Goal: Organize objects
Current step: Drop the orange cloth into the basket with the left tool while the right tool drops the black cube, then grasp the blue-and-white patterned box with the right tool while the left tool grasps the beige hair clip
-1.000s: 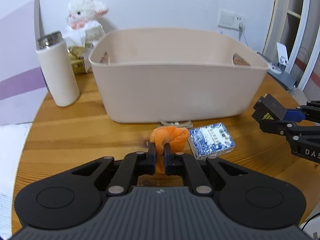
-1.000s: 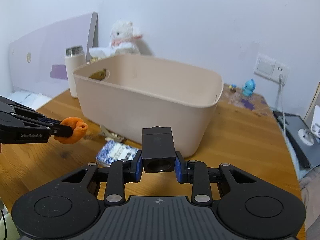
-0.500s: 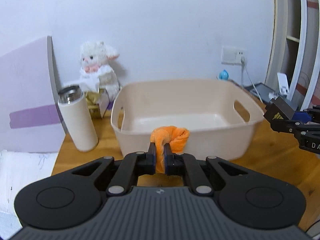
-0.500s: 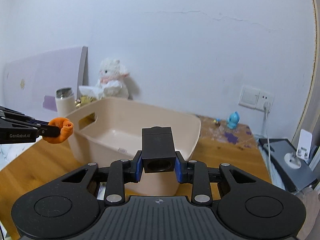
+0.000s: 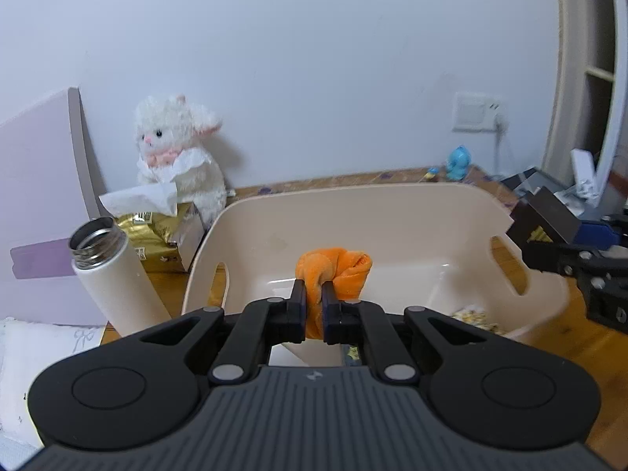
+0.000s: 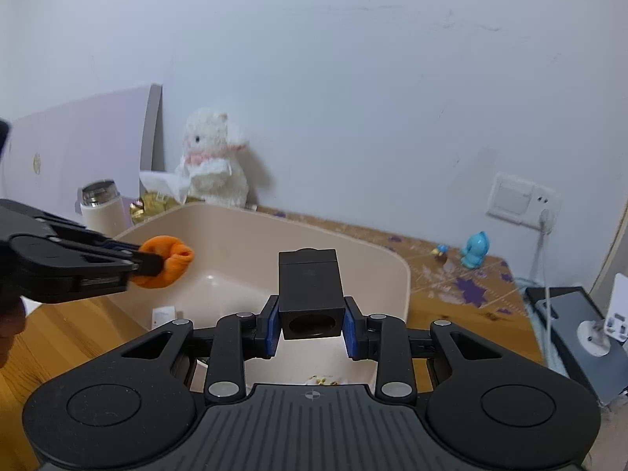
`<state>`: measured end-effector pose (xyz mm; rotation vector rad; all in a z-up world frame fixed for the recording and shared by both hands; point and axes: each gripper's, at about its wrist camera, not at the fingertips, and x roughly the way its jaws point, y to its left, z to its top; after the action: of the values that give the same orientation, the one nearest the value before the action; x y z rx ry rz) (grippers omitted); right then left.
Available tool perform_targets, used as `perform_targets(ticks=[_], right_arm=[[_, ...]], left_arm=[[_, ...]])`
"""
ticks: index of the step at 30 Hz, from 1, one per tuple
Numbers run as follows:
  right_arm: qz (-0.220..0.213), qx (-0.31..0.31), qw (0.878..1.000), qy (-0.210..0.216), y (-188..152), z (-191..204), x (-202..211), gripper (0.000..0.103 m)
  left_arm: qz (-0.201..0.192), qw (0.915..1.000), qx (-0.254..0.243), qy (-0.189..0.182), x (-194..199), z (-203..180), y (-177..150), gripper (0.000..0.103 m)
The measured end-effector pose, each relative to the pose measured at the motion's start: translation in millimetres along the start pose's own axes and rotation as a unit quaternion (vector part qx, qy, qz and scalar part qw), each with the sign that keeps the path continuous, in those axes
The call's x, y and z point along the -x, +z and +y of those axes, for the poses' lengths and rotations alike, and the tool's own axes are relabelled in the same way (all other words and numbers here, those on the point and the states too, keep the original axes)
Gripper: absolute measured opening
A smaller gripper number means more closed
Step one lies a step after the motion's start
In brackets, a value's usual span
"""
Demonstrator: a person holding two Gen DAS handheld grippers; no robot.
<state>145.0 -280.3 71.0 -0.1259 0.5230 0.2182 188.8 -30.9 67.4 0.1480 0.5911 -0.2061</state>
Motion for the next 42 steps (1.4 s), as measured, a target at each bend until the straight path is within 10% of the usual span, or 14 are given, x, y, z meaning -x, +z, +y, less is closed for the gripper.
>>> perform_targets(ticks=[19, 27, 42], right_arm=[[0.063, -0.005, 0.998, 0.007, -14.8, -5.0, -47.3, 0.030], [0.046, -0.021, 0.999, 0.000, -11.9, -6.3, -30.1, 0.056], [0.037, -0.037, 0.999, -0.006, -38.0, 20.6, 19.5, 0.081]], left_arm=[[0.090, 0.9954, -0.004, 0.034, -76.3, -1.9, -15.7, 0.013], [0.048, 0.9985, 0.003, 0.026, -38.5, 2.8, -11.3, 0.081], [0.026, 0.9990, 0.016, 0.032, 32.6, 25.6, -32.0, 0.091]])
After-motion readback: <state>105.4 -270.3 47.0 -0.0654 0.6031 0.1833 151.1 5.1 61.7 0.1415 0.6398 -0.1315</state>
